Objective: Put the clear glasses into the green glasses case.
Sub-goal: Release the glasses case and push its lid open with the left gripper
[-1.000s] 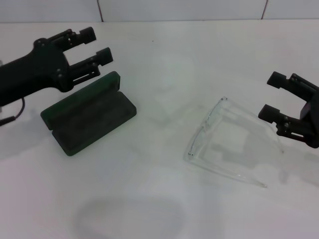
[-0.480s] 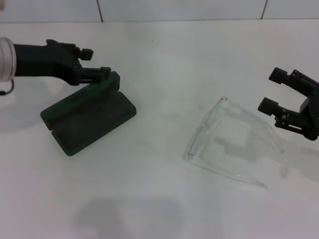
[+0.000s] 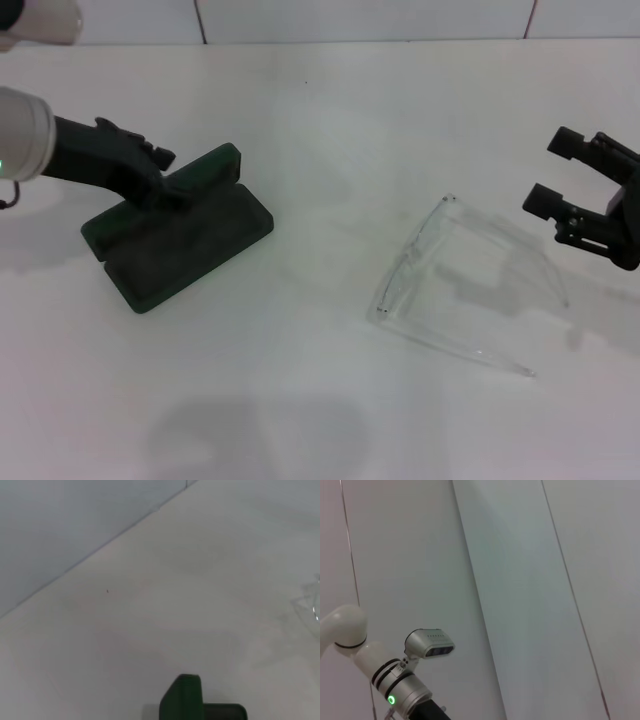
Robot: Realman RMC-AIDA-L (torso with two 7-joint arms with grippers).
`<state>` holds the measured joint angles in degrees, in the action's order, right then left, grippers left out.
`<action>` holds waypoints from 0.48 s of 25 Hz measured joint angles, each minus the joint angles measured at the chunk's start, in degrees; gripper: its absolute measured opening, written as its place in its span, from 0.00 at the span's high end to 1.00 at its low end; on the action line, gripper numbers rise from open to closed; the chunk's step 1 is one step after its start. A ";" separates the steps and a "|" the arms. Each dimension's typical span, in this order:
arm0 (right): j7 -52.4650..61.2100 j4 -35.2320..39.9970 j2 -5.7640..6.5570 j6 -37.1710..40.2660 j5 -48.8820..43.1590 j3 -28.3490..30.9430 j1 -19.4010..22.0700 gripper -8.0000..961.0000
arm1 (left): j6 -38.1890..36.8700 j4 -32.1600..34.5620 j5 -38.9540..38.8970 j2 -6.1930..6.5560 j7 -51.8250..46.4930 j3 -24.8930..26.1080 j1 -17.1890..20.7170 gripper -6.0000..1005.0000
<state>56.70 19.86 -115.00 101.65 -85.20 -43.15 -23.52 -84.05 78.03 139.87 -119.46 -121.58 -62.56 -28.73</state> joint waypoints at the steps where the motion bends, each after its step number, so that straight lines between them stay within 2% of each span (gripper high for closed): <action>1: 0.00 0.00 0.01 -0.03 0.00 0.00 -0.10 0.11 | 0.01 -0.32 0.11 -0.04 -0.21 -0.35 -0.20 0.34; 12: -0.36 0.13 -0.04 -0.08 -0.05 0.00 -0.18 0.11 | 2.04 -5.29 6.38 -0.04 -2.99 -1.83 -4.00 0.34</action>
<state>56.34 19.99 -115.04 101.58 -85.25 -43.15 -23.69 -82.01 72.74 146.24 -119.50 -124.57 -64.39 -32.73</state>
